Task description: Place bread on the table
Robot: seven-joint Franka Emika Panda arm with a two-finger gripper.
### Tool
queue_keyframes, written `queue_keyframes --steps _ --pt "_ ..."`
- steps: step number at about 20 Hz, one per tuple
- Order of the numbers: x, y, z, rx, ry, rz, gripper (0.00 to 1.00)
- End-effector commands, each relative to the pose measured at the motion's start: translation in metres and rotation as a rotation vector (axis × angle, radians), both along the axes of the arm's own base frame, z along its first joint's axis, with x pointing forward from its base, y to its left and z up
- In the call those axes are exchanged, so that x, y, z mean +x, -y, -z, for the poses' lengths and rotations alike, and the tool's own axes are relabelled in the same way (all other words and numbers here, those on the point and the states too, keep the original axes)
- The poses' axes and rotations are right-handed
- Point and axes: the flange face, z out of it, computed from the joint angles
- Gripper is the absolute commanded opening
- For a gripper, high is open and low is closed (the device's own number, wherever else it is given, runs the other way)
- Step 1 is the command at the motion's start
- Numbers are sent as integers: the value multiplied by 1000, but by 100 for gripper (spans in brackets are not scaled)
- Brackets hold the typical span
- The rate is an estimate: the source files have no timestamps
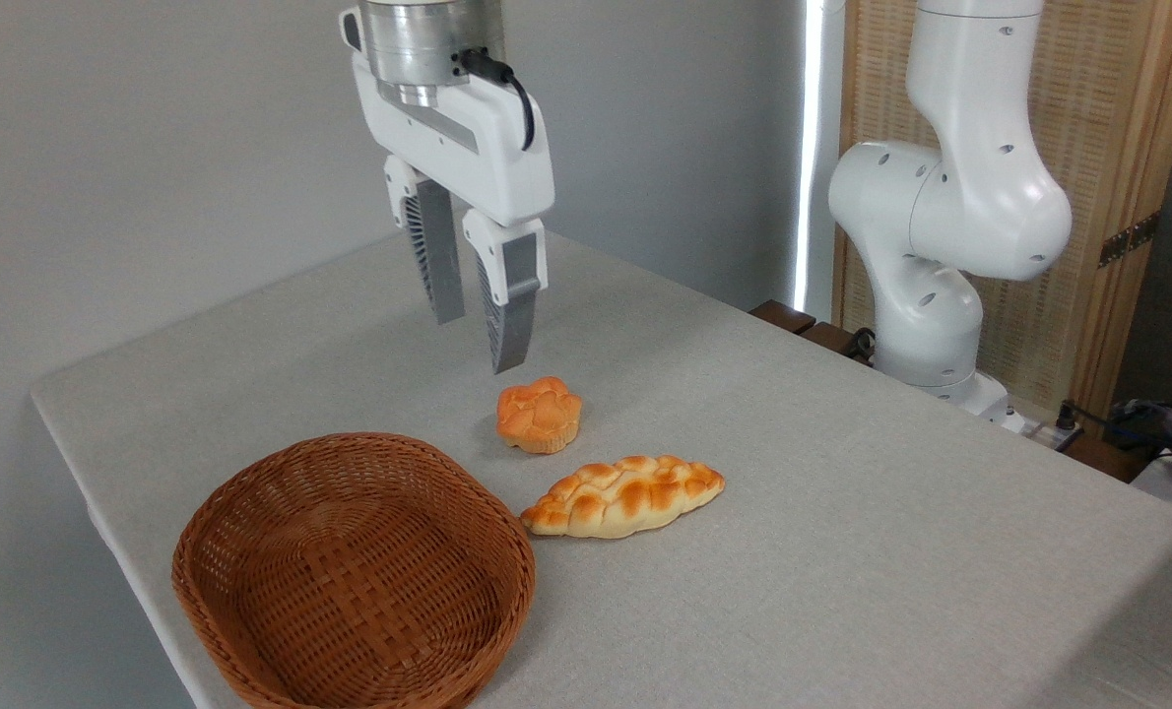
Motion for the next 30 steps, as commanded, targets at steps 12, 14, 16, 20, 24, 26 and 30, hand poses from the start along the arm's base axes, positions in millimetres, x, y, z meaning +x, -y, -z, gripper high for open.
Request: queue_keyframes --steps 12,14,16,20,24,26,30 --pt "24 14 -11 -7 -27 -43 100" --pt "25 12 -11 -8 -26 -46 100" --pt "25 10 -11 -8 -26 -47 100" --pt "25 11 -11 -7 -27 -46 100" --pt "24 10 -12 -8 -24 -50 100" --pt "25 9 -12 -8 -24 -53 100" --pt "25 9 -10 -6 -27 -50 100"
